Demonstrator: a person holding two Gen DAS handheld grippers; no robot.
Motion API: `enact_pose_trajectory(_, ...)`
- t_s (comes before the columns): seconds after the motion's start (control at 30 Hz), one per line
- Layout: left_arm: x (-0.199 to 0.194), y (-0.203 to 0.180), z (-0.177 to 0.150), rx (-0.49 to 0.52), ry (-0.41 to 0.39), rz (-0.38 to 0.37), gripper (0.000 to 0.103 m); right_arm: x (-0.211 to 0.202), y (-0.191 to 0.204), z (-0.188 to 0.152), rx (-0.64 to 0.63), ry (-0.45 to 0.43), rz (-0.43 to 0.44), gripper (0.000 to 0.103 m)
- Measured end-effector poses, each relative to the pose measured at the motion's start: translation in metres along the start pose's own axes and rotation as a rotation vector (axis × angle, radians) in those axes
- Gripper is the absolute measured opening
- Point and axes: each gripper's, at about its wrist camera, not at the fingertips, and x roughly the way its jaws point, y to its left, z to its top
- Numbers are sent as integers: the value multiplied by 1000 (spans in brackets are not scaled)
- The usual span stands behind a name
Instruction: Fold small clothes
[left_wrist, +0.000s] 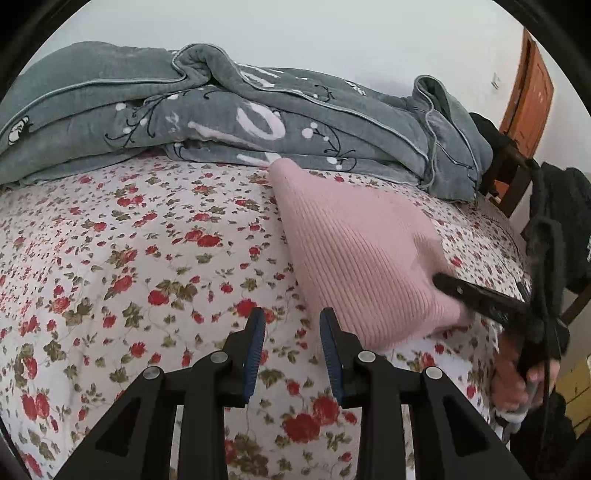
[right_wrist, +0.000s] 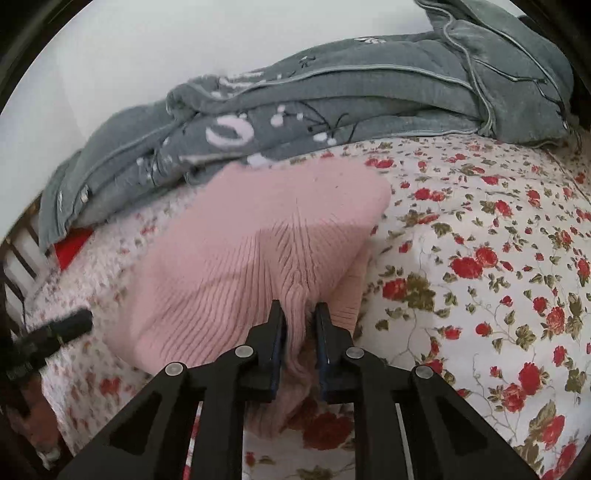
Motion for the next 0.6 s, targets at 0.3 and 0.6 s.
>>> enact_pose_trajectory(0.3,14,-4,20,-53,-11,-25,31,-29,-5,-1,69,-123,113,7)
enact_pose_trajectory(0.6,35,-7,42,-40,10,-47,38,-19,-18,6,97,-34,75,28)
